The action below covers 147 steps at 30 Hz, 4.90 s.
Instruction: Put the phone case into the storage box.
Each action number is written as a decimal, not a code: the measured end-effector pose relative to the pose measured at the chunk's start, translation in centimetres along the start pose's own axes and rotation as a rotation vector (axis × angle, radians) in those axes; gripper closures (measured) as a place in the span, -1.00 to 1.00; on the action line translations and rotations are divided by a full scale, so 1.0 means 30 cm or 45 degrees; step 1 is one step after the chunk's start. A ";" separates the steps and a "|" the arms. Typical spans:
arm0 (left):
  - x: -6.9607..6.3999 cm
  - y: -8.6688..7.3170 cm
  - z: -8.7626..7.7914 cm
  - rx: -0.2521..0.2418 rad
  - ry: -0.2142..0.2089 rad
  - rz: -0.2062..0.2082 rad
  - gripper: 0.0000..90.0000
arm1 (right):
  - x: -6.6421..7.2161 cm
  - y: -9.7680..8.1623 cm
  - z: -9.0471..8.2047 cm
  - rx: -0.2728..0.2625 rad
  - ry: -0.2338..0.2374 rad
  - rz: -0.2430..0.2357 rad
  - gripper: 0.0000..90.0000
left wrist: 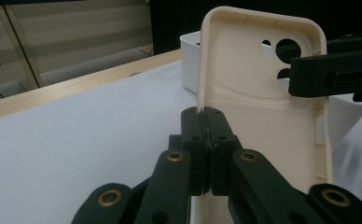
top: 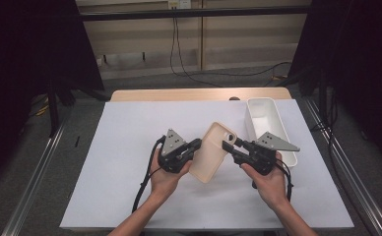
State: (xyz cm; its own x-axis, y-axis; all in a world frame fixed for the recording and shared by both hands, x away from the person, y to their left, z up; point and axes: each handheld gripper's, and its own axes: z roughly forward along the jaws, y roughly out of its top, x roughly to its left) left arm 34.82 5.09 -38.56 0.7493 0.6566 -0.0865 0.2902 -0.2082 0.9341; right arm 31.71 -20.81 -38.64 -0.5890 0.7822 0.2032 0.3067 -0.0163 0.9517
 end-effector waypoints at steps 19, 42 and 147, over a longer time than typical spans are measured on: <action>0.019 -0.023 0.023 0.017 -0.046 -0.029 0.91 | 0.018 0.010 -0.006 -0.065 0.122 -0.018 0.79; 0.100 -0.039 -0.047 0.017 0.018 -0.089 -0.80 | -0.024 0.029 -0.031 -0.081 0.125 -0.055 0.79; 0.283 -0.289 -0.388 -0.129 0.197 -0.091 -0.89 | -0.291 0.302 -0.174 -0.192 0.036 -0.145 0.79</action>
State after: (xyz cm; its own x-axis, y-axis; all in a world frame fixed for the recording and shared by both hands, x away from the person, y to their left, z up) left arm 31.72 20.90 -43.37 0.6261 0.7725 -0.1064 0.2717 -0.0882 0.9583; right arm 35.74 -31.05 -30.59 -0.6347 0.7667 0.0965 0.1223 -0.0236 0.9922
